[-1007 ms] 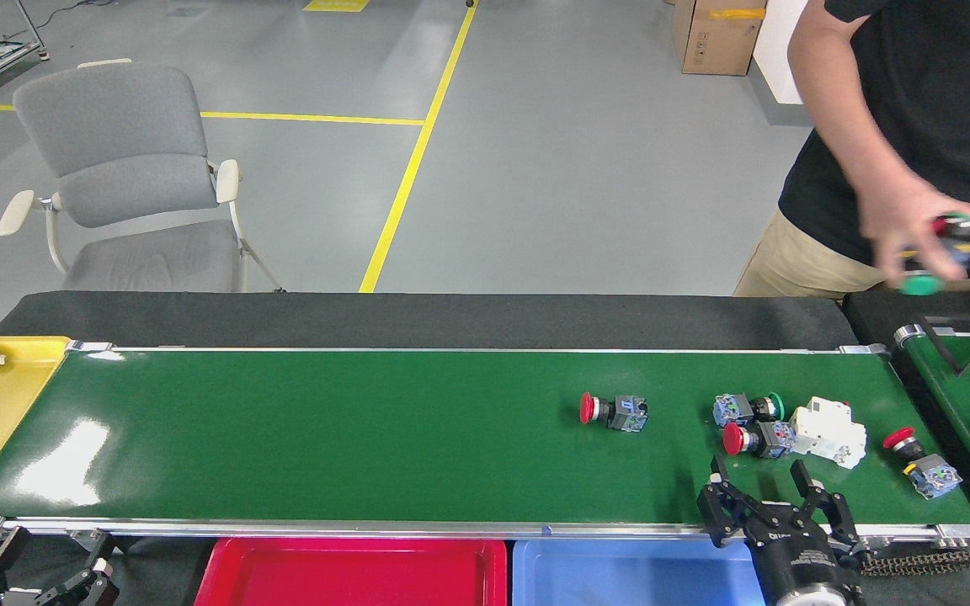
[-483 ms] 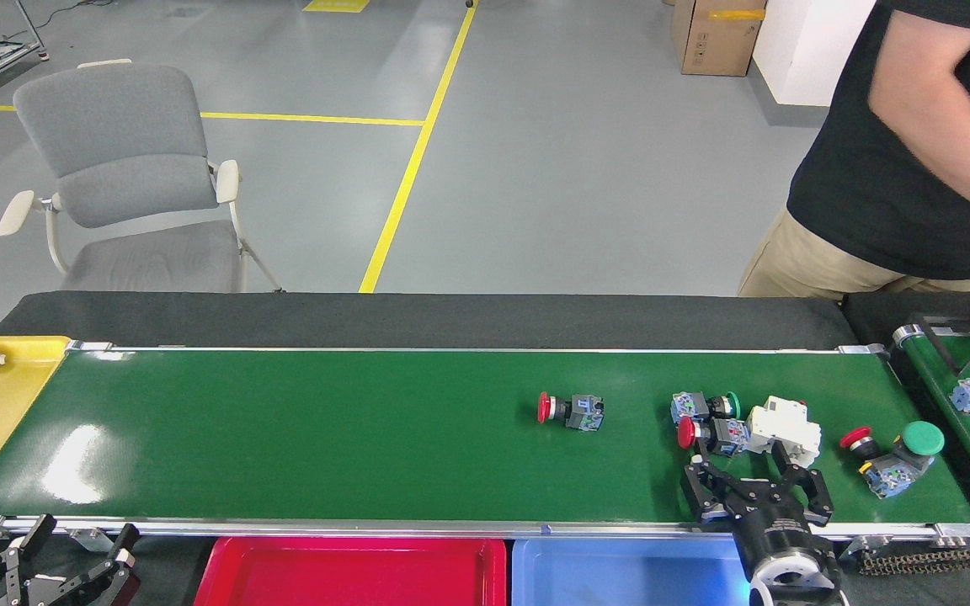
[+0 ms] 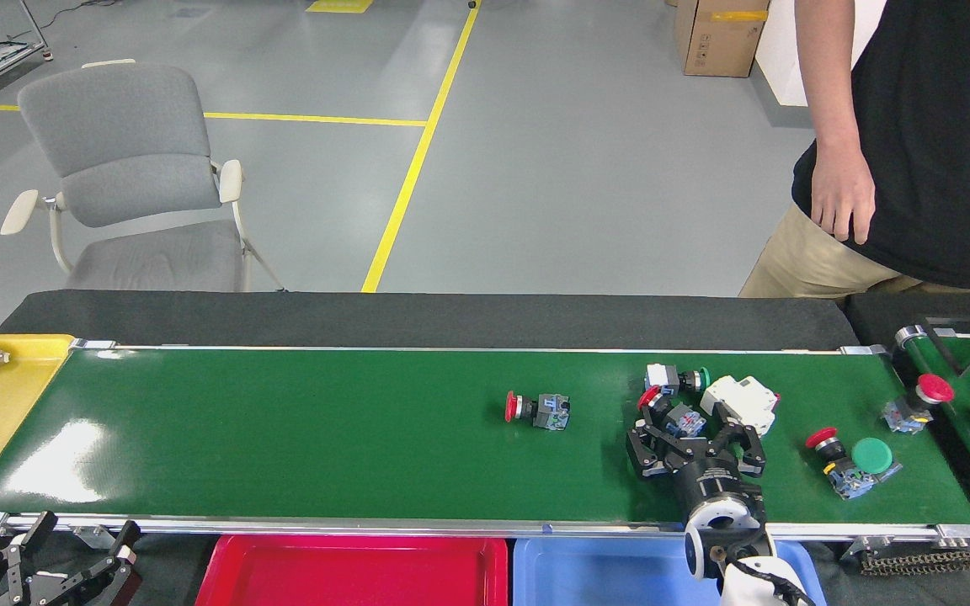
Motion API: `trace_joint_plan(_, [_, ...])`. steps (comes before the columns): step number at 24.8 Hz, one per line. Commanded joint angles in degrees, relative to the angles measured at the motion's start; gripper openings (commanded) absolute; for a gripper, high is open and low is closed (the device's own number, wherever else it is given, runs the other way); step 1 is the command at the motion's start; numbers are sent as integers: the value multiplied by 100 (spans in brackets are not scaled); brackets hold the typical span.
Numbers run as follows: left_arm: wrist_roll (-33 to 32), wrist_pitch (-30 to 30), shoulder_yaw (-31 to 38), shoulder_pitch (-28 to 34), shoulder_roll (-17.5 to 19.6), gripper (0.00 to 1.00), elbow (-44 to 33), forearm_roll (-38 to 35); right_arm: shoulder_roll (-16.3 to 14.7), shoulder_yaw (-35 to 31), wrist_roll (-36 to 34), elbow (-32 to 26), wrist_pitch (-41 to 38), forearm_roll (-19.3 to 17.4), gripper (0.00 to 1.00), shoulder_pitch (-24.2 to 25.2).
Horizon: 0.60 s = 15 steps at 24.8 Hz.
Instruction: Pick switch part from conveyor to tray
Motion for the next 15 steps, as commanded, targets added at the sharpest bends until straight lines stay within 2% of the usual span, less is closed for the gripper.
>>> trace_joint_plan(1, [11, 26, 19, -53, 45, 100, -63, -11, -75, 54, -66, -73, 11, -12, 11, -105])
trace_joint_plan(4, [11, 26, 19, -62, 54, 100, -71, -11, -84, 133, -136, -249, -51, -30, 5, -61])
trace_joint_plan(7, [3, -9, 1, -88, 45, 100, -115, -2, -75, 572, -162, -821, -279, -48, 2, 185])
trace_joint_plan(10, [-6, -18, -157, -88, 28, 100, -370, -11, -84, 924, -162, -1629, -1035, -48, 2, 713])
trace_joint_plan(12, [-6, 8, -474, -88, 19, 100, -704, -11, -84, 1302, -162, -2148, -1861, -30, 3, 1117])
trace_joint_plan(14, [-6, 8, -746, -88, -16, 100, -1003, -11, -145, 1662, -162, -2376, -2705, -12, 11, 1319])
trace_joint_plan(15, [-41, 34, -992, -88, -87, 100, -1179, -11, -189, 1812, -154, -2376, -3118, -4, 27, 1310])
